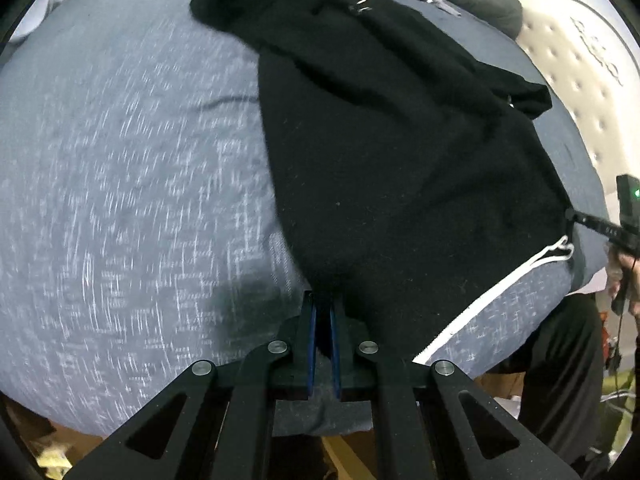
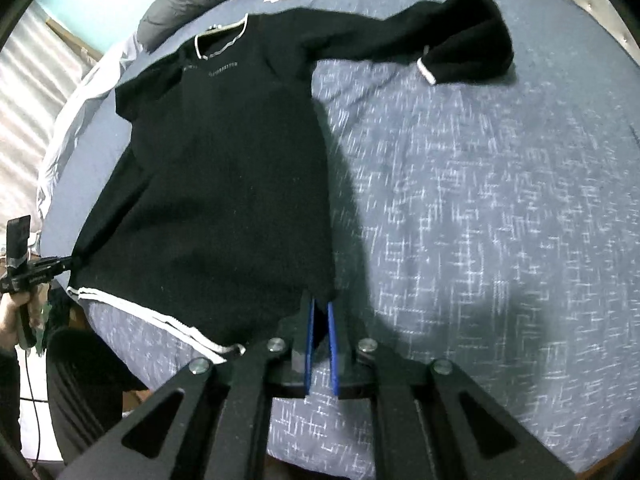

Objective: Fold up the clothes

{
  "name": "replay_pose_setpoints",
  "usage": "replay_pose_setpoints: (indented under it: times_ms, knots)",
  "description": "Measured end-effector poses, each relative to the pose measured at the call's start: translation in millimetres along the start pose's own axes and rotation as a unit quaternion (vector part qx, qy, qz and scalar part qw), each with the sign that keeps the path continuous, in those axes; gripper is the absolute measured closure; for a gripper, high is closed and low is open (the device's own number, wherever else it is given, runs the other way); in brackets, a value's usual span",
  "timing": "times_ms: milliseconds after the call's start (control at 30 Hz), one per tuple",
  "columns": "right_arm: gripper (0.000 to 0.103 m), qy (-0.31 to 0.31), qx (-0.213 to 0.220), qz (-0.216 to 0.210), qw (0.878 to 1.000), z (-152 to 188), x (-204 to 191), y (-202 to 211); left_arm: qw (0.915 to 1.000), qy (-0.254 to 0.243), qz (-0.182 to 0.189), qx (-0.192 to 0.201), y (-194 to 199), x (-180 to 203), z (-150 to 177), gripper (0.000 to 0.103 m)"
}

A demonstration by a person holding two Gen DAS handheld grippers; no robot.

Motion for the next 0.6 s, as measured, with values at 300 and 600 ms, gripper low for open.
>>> replay_pose_setpoints:
  times_ms: [300,600]
  knots:
    - [0.077,-0.008,0.032,0.001,0.999,-6.3,12.8,31.1,0.9987,0.007,-0.02,0.046,47.5,-11.0,-12.7,0.089]
    - [0.063,-0.014,0.094,-0.006,0.995,-64.6,12.0,63.0,0.9929,0.001,-0.059,0.104,94.0,-12.9,-65.1,0.071]
Point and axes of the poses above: each gripper's, at about its wrist camera, not at the fingertips, and y roughly against the way its jaws point, x to its right, z to its underside, the point moved 1 cm from there along -y, roughly the way its jaws point, and after that the axes turned 14 degrees about -x, right-handed, at the moved point
